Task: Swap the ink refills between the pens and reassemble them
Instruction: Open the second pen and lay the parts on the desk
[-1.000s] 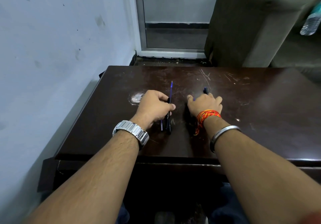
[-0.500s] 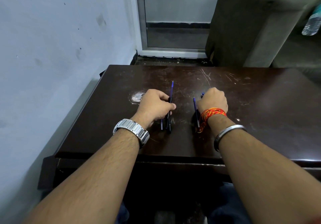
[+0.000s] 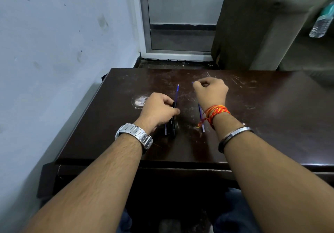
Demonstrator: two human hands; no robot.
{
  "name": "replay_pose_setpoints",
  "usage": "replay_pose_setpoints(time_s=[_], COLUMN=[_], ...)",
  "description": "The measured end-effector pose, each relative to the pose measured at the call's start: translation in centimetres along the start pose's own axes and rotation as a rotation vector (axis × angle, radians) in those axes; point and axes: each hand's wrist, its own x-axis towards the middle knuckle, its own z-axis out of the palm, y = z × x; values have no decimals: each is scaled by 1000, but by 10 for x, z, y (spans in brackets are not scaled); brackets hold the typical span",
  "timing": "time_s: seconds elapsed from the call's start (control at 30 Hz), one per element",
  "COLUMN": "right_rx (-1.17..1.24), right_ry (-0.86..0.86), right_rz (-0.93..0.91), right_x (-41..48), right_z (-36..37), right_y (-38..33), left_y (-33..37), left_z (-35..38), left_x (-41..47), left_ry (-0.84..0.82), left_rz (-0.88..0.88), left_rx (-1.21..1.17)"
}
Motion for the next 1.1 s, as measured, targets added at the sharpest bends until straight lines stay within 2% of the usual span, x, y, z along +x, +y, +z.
replay_pose_setpoints(time_s=[0.27, 0.6, 0.73, 1.1], right_rx=[244, 554, 554, 599], right_ry=[-52, -72, -68, -191], right_rz=[14, 120, 105, 122], right_x=[-6, -8, -7, -7], right_z=[4, 7, 7, 9], right_y=[-18, -20, -19, -16], left_y=[1, 0, 0, 1], left_z=[-3, -4, -5, -4], left_x=[-3, -1, -2, -4], left_ry=[-6, 26, 21, 20], left_rz=[52, 89, 94, 95], left_rx=[58, 83, 85, 98])
